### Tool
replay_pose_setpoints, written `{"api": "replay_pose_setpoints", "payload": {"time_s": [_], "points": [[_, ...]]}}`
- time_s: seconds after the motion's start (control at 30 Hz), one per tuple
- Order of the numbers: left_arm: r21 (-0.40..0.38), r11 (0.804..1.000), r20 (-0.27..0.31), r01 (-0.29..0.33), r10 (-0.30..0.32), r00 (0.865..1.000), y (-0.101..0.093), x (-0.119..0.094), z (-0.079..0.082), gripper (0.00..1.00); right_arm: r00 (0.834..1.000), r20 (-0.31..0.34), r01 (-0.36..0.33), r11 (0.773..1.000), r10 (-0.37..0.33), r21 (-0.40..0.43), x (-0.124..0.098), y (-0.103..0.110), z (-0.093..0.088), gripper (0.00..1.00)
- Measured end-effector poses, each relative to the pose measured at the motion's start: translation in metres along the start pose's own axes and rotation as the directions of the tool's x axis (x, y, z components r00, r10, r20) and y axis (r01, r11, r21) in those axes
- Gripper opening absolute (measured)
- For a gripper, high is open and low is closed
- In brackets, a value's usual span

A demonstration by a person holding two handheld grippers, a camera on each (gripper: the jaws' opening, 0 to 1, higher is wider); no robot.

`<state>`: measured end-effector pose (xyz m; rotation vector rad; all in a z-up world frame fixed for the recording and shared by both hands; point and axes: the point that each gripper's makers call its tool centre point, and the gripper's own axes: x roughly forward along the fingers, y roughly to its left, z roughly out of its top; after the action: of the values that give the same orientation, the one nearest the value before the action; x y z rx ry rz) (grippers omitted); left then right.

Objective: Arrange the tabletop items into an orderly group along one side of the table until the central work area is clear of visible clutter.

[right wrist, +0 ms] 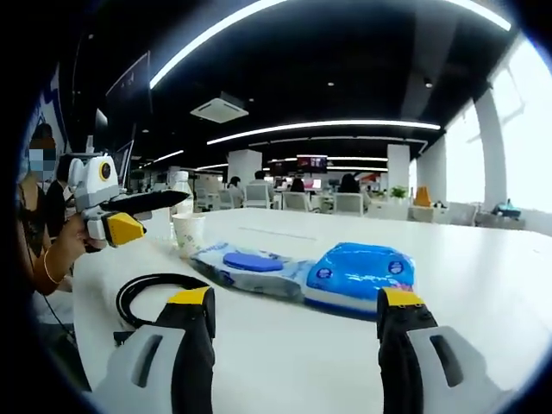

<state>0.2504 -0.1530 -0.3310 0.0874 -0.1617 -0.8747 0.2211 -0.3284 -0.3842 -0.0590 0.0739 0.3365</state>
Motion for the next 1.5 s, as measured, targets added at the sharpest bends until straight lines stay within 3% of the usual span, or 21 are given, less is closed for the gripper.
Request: {"api": "replay_pose_setpoints", "payload": {"time_s": [0.27, 0.47, 0.6, 0.63, 0.77, 0.9, 1.0, 1.33, 1.5], "points": [[-0.059, 0.998, -0.012, -0.036, 0.035, 0.999, 0.011, -0.021, -0.007, 1.00, 0.999, 0.031, -0.008, 1.000, 0.008, -0.003, -0.002, 0.011, 0.009, 0.79], [-0.057, 0.997, -0.040, -0.059, 0.057, 0.998, 0.022, -0.041, -0.007, 1.00, 0.999, 0.047, -0.014, 1.000, 0.015, -0.026, -0.009, 0.014, 0.017, 0.93], [-0.020, 0.996, -0.028, -0.085, 0.084, 0.996, 0.030, -0.055, -0.005, 1.00, 0.999, 0.043, -0.019, 0.999, 0.020, -0.026, -0.012, 0.016, 0.019, 0.94], [-0.023, 0.995, -0.007, -0.093, 0.093, 0.996, 0.034, -0.059, -0.003, 1.00, 0.999, 0.041, -0.017, 1.000, 0.018, -0.019, -0.013, 0.016, 0.019, 0.94], [-0.050, 0.992, -0.010, -0.116, 0.116, 0.993, 0.045, -0.074, -0.006, 1.00, 0.999, 0.049, -0.025, 0.998, 0.022, 0.057, -0.018, 0.016, 0.019, 0.99], [-0.035, 0.984, -0.016, -0.173, 0.172, 0.985, 0.061, -0.092, -0.009, 1.00, 0.999, 0.035, 0.009, 1.000, -0.010, 0.029, -0.023, 0.012, 0.015, 1.00], [-0.022, 0.980, 0.055, -0.200, 0.200, 0.978, 0.071, -0.107, 0.003, 1.00, 0.999, 0.029, 0.019, 1.000, -0.019, 0.009, -0.027, 0.012, 0.016, 1.00], [-0.019, 0.971, 0.035, -0.237, 0.238, 0.971, 0.081, -0.127, 0.003, 1.00, 0.999, 0.025, 0.027, 0.999, -0.026, -0.017, -0.029, 0.017, 0.016, 1.00], [0.037, 0.967, 0.016, -0.252, 0.252, 0.968, 0.082, -0.140, 0.002, 1.00, 0.996, 0.039, 0.081, 0.995, -0.079, -0.064, -0.038, 0.008, 0.020, 1.00]]}}
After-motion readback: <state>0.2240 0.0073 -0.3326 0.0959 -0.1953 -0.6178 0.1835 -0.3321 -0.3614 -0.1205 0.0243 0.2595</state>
